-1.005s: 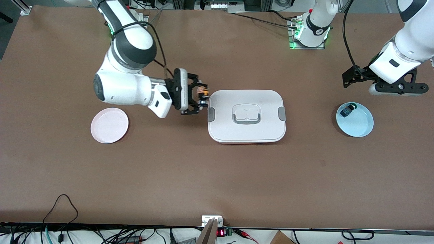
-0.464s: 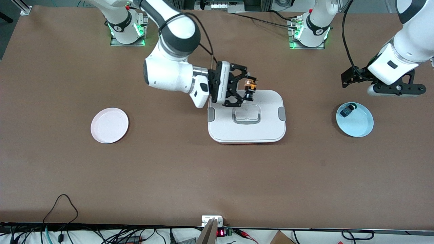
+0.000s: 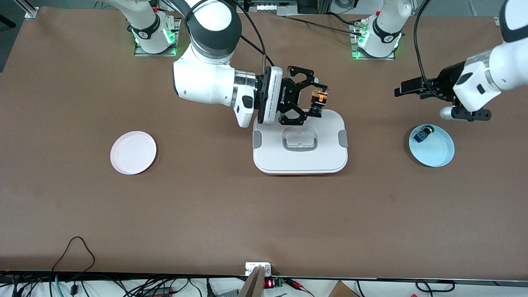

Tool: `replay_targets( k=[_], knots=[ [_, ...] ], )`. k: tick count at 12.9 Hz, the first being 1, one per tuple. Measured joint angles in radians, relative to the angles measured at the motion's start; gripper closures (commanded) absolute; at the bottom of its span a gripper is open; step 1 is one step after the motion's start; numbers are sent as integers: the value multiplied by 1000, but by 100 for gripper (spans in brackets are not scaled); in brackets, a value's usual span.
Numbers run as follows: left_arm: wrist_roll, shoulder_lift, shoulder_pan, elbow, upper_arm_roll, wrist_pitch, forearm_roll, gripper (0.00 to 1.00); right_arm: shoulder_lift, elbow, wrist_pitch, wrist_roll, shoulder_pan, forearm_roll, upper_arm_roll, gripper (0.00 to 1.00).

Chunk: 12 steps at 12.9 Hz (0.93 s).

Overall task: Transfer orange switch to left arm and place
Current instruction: 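Hold the switch above the box while the left gripper reaches toward it, then close the left gripper on the orange switch held by the right gripper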

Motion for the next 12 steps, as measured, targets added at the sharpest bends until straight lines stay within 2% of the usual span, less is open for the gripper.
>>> replay_targets(
  k=[2,4,7,9,12],
  knots=[
    [-1,77,59,-1,2,-97,-220,0,3,2,0,0,3,19,0,77],
    [-6,141,85,-1,3,-130,-332,0,6,2,0,-30,3,19,0,77],
    [-26,179,84,-22,-11,-136,-503,0,28,3,0,-152,3,19,-1,77],
    [-6,184,79,-67,-36,-107,-639,0,50,12,4,-243,3,19,-2,77],
    [81,185,73,-139,-119,37,-782,0,70,30,10,-287,3,19,-2,77]
  ],
)
